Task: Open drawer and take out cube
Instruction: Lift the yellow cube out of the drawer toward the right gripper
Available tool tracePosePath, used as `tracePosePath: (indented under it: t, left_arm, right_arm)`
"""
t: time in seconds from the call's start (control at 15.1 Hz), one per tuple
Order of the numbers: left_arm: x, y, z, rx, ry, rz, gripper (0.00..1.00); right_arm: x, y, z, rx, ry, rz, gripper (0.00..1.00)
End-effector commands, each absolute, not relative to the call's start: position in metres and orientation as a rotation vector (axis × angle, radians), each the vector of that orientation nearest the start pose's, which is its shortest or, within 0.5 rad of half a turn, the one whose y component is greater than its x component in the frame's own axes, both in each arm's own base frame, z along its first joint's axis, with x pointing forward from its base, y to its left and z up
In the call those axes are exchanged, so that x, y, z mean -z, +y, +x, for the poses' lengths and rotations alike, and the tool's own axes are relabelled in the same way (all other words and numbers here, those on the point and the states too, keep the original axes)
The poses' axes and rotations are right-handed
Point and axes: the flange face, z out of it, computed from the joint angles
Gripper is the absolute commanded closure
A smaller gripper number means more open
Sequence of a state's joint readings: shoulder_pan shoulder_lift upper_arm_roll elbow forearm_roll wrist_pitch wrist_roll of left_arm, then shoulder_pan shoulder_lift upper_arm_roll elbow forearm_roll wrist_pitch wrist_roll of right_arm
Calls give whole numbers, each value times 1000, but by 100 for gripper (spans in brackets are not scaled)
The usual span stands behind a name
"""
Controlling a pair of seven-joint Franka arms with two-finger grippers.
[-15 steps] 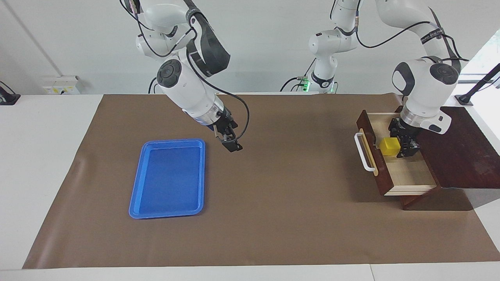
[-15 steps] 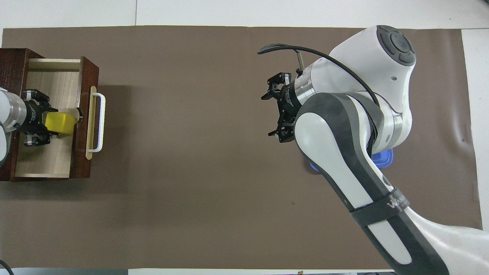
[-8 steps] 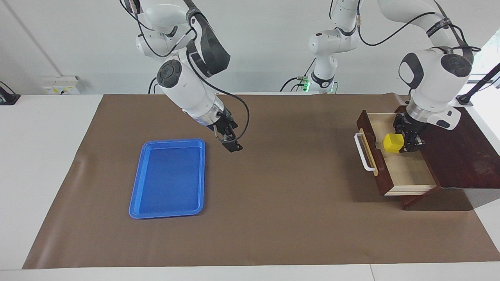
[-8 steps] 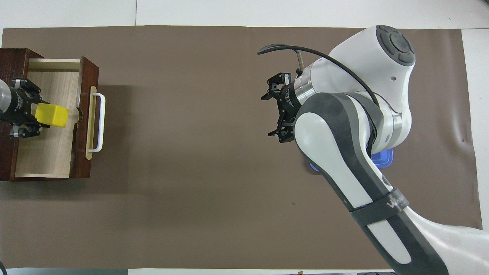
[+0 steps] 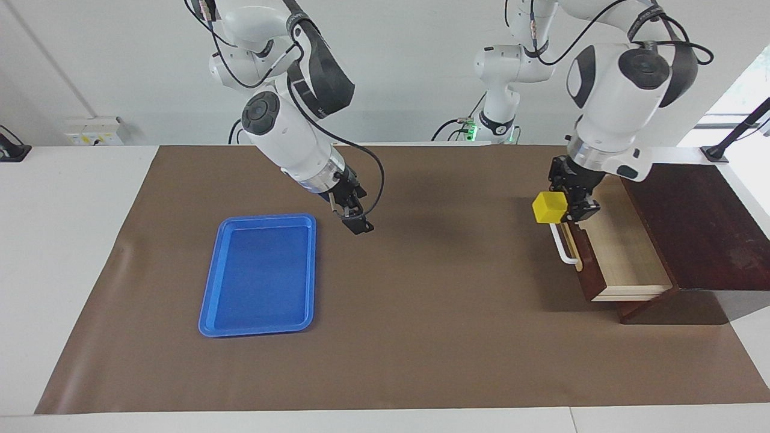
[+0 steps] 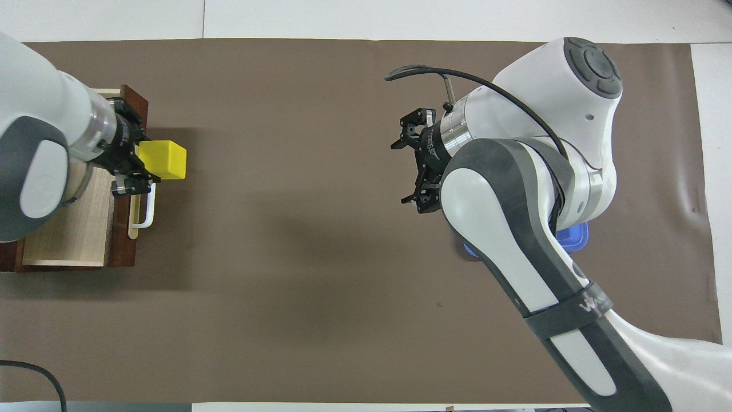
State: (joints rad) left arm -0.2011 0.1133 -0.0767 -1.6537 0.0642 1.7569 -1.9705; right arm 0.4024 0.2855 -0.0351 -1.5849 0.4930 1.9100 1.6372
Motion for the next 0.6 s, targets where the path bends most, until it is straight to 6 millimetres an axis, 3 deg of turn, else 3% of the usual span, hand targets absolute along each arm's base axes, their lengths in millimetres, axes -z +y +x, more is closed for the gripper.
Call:
tracePosePath:
  t: [0.0,0.2,0.27,0.4,0.53]
  left_arm:
    - [-540,-216,567,-28,2381,2086,100]
    - [-529,-296,559,-2,2401,2065,100]
    - [-527,-310,552,-7,2389,2081,100]
    - [-522,-326,544,-16,2406,2070,100]
    - [-521,-327,544,-19,2414,2058,100]
  right_arm:
    - [-485,272,599,-533,1852,-2102,1]
    - [-485,272,599,-533,1852,-2102,1]
    - [-485,272,599,-533,1852,-2102,1]
    - [-485,272,599,-535,1852,-2101,1]
    - [-485,272,599,-536,1853,-2105,1]
